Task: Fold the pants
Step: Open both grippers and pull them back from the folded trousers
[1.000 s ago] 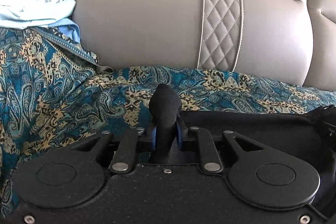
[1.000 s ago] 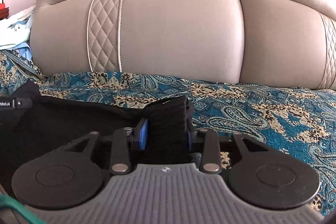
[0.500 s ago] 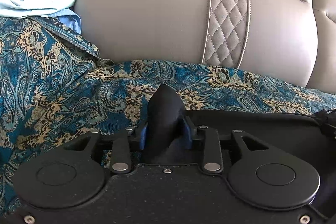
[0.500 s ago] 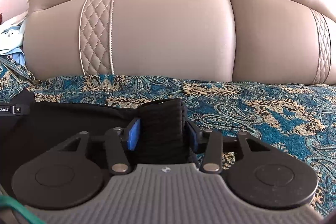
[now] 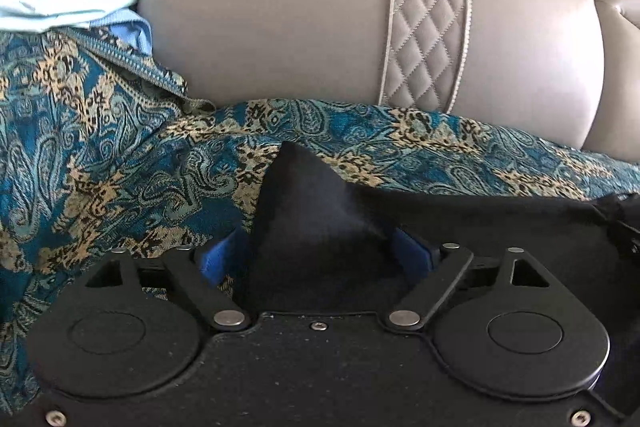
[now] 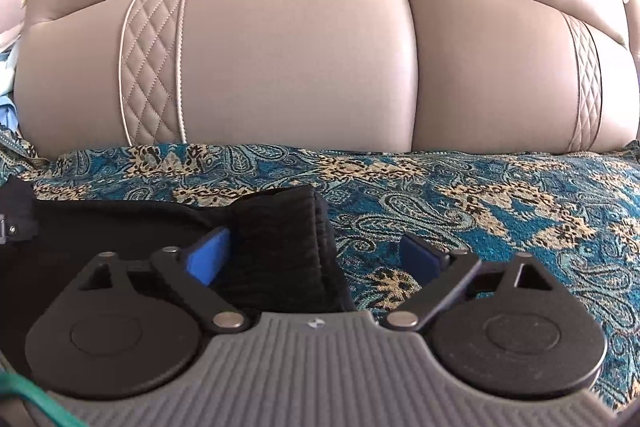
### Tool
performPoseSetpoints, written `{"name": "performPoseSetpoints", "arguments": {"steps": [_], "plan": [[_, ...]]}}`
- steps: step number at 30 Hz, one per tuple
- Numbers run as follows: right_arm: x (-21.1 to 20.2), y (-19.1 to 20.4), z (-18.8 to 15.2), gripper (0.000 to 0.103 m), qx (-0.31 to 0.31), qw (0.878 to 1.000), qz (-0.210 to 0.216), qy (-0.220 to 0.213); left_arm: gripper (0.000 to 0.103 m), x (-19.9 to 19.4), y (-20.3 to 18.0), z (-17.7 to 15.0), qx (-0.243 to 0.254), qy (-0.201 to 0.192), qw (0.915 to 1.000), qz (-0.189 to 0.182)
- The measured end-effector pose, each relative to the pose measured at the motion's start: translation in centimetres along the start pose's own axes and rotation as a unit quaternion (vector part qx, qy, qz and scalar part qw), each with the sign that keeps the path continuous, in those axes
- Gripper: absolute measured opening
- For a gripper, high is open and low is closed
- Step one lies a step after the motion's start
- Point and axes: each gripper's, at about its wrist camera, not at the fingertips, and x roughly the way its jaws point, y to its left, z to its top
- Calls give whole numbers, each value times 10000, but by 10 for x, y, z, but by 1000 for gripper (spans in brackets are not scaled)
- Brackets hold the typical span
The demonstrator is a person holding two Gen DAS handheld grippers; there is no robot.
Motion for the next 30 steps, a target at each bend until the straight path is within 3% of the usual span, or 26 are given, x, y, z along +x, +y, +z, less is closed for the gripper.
{"name": "performPoseSetpoints", "arguments": {"steps": [9, 13, 17, 23, 30], "plan": [[-6, 5, 1, 103, -76, 9996, -222, -146, 92, -45, -15, -28, 178, -247, 9994, -170], [-43, 2, -7, 103, 145, 9949, -416, -910, 93, -67, -18, -38, 447, -349, 9983, -120], [-85, -3, -31, 103, 367, 9926, -109, -1152, 96, -94, -16, -57, 293, -597, 9974, -265], [-130, -6, -71, 103, 373, 9919, 36, -1212, 96, -131, -14, -96, 122, -861, 9955, -370], [-155, -2, -114, 103, 274, 9956, 179, -880, 96, -166, -12, -140, -8, -1037, 9940, -346]]}}
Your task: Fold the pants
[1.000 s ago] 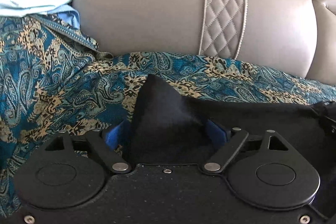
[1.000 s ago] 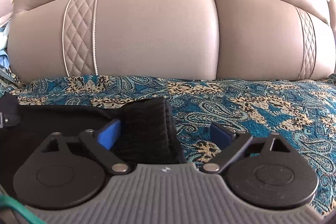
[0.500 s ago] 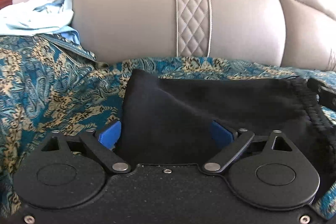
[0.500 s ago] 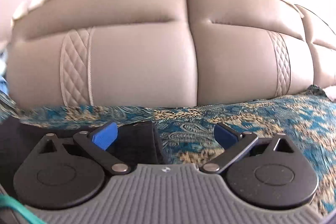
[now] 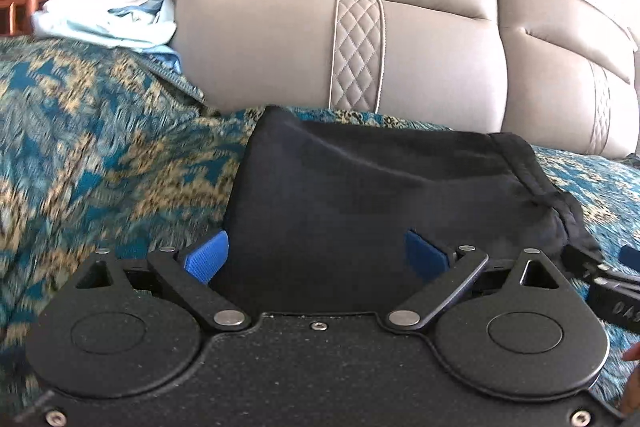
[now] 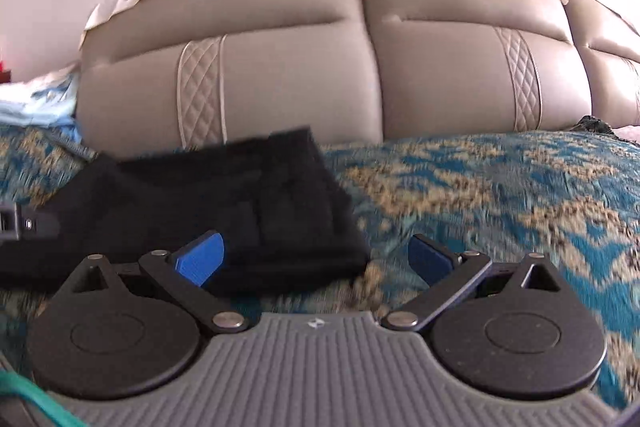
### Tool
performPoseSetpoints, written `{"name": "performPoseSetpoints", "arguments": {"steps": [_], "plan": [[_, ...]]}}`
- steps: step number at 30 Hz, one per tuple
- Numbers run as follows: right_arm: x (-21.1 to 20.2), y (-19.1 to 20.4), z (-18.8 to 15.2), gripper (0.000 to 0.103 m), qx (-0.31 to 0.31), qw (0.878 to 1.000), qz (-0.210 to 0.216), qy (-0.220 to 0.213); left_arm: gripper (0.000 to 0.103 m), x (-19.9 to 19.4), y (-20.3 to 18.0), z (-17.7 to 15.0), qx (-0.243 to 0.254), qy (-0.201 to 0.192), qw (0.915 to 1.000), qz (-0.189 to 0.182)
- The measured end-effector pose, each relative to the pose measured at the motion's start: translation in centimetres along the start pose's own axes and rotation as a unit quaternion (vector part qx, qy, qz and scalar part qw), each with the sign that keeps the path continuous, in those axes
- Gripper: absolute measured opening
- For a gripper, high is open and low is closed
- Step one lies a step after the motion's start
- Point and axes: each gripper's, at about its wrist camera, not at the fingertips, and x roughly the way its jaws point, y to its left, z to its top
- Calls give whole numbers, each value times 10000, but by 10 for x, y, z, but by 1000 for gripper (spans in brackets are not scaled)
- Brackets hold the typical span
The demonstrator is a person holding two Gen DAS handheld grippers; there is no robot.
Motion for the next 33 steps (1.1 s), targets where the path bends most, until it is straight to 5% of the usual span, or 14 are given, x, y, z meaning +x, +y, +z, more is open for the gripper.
{"name": "performPoseSetpoints", "arguments": {"steps": [16, 33], "plan": [[-8, 39, -19, 103, -1220, 9915, 418, 154, 100, -17, -18, -34, 220, 325, 9992, 33], [-10, 46, -22, 103, -1387, 9896, 362, 114, 103, -10, -17, -40, 314, 483, 9981, 238]]}}
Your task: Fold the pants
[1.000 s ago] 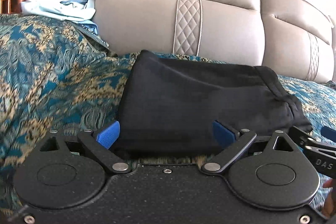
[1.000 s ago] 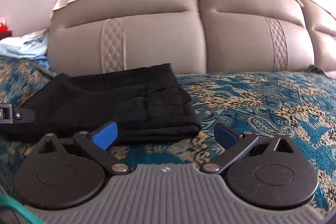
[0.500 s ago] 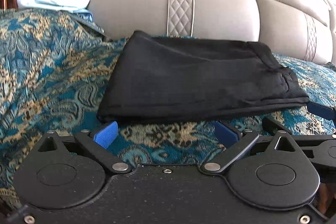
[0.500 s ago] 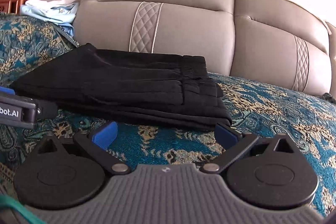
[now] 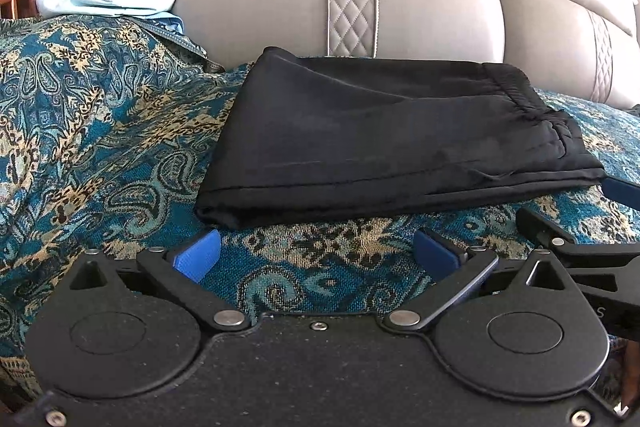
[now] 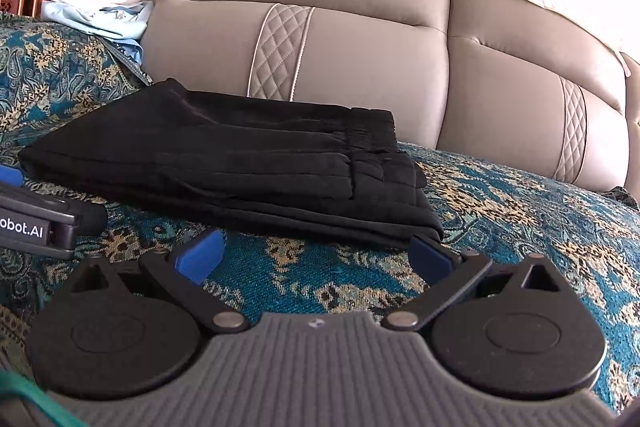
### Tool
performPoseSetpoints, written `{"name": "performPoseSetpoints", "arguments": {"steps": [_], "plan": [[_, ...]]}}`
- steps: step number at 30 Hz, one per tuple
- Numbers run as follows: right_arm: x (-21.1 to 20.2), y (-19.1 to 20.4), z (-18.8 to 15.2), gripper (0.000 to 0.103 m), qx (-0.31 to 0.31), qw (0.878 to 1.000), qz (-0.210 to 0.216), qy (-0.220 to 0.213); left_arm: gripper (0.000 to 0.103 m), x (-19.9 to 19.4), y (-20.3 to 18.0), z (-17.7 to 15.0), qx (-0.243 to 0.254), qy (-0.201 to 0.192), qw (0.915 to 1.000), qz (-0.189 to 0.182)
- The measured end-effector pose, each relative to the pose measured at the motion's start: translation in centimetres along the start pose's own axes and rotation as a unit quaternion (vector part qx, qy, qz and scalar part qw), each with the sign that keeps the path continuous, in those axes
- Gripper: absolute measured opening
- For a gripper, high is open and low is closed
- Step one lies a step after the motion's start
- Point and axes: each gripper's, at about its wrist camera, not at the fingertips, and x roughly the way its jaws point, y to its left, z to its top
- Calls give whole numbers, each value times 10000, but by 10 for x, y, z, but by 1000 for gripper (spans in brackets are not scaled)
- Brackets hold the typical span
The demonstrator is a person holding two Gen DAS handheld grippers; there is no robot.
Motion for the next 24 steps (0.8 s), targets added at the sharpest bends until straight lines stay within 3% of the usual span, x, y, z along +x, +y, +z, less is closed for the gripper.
{"name": "performPoseSetpoints", "arguments": {"steps": [9, 24], "plan": [[6, -16, 0, 103, 489, 9979, 379, 200, 103, 1, 1, 0, 17, -31, 10000, -29], [3, -12, -1, 103, 313, 9982, 509, 101, 103, 4, 3, 1, -34, 7, 10000, -73]]}}
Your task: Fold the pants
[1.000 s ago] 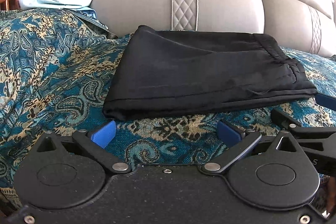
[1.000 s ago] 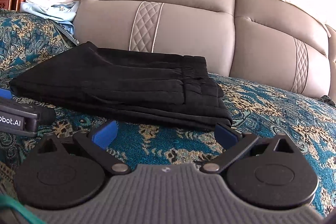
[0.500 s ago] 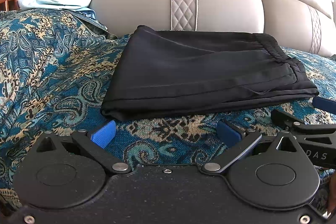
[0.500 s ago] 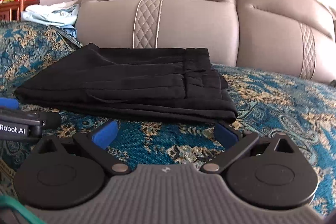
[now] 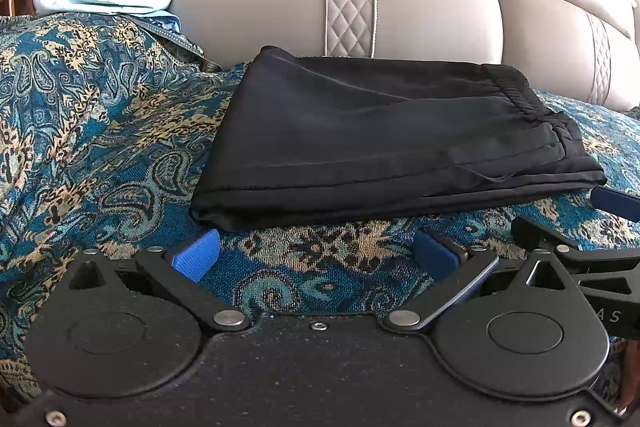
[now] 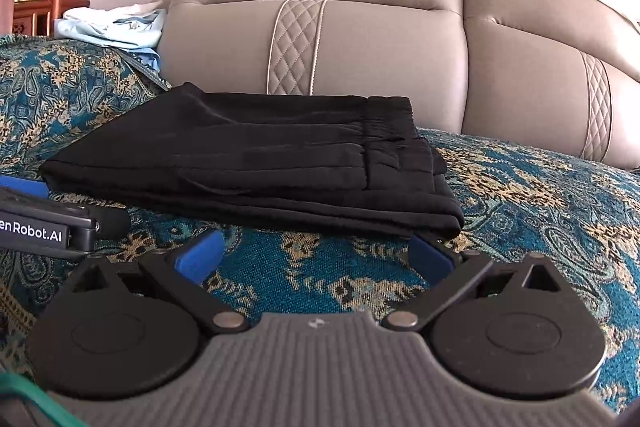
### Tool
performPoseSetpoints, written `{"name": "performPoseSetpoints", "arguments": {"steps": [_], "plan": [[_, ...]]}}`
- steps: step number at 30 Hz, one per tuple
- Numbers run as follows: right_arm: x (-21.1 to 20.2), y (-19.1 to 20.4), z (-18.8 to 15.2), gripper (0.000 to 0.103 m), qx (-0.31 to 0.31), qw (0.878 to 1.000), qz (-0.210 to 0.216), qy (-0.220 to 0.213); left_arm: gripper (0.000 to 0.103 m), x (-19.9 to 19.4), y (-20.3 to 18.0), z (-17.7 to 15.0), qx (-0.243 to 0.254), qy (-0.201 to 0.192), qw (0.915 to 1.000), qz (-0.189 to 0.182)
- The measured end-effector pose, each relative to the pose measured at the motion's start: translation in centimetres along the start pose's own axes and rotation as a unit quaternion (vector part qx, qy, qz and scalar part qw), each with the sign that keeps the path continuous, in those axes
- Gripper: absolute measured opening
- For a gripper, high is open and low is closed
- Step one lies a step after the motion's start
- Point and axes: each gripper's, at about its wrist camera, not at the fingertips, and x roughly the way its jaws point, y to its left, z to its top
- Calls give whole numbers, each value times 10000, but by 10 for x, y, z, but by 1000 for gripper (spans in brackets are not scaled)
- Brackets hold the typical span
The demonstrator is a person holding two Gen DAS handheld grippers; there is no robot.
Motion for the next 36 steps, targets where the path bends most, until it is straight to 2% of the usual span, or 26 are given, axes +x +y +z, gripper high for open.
{"name": "performPoseSetpoints", "arguments": {"steps": [36], "plan": [[-1, -1, 0, 103, -3, 10000, 11, -11, 103, 4, 2, 1, -19, 72, 10000, -19]]}}
